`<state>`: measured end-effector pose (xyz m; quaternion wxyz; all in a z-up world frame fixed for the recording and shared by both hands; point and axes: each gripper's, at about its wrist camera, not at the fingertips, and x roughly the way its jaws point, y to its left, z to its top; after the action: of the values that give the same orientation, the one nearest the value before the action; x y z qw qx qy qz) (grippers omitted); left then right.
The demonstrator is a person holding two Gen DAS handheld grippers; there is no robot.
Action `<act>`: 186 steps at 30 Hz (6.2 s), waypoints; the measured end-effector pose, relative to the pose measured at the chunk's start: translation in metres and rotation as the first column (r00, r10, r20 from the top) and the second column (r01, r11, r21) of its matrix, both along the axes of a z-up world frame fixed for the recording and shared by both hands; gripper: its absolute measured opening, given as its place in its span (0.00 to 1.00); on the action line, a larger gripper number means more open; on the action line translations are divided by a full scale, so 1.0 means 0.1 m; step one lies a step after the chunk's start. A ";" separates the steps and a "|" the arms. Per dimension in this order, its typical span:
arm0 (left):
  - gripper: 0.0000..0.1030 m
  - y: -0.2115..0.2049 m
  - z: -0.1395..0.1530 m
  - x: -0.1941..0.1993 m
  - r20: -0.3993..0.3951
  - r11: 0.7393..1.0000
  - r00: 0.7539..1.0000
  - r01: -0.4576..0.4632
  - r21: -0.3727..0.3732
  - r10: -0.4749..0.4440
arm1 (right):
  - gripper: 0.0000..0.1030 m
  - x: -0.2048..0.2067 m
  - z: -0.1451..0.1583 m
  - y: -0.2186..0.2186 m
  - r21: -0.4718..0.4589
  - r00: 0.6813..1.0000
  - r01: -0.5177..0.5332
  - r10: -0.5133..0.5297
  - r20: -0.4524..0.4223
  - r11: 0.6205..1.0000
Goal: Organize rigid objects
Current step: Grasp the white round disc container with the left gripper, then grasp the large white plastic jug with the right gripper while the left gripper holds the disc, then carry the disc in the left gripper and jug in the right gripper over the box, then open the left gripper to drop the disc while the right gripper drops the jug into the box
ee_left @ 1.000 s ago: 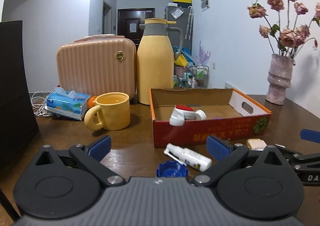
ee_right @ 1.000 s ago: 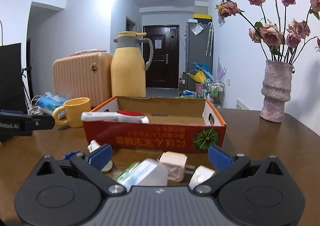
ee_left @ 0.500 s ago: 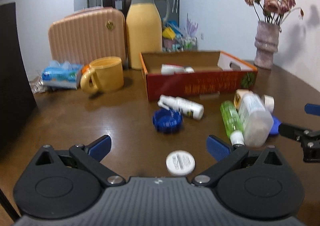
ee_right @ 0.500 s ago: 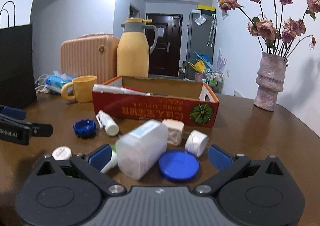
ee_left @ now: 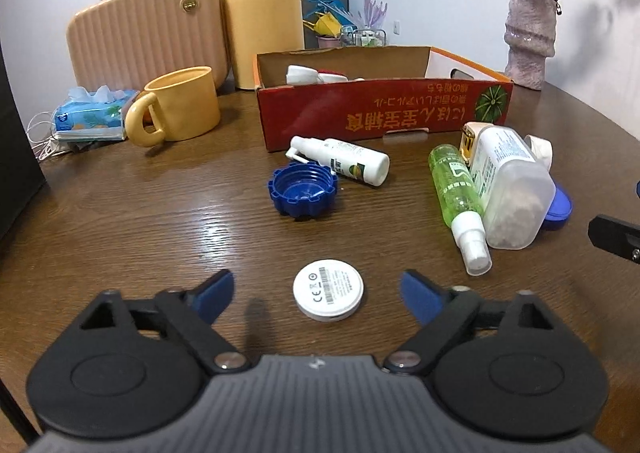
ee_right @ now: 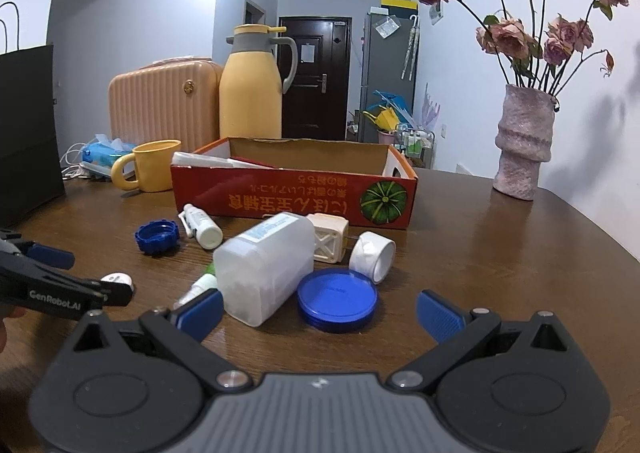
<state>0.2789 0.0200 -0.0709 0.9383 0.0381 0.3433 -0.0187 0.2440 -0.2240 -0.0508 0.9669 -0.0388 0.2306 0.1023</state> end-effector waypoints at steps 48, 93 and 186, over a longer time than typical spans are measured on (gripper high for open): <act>0.39 0.36 0.11 -0.16 0.122 0.985 0.990 -0.053 -0.163 0.074 | 0.97 0.96 -0.11 0.43 -0.128 0.964 -0.264 0.264 -0.015 0.956; 0.39 0.14 0.49 -0.09 0.213 0.986 0.974 -0.040 -0.161 0.074 | 0.89 0.75 0.28 0.21 0.049 0.963 -0.213 0.201 0.180 0.976; 1.00 -0.18 0.73 2.22 0.277 0.957 0.921 -0.229 -0.179 0.272 | 1.00 2.68 0.40 0.19 0.033 0.990 0.053 -0.057 0.128 0.998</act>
<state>0.5005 0.0021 0.0026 0.9742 -0.0714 0.1972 0.0830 0.5123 -0.2045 -0.0109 0.9827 -0.0248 0.1672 0.0763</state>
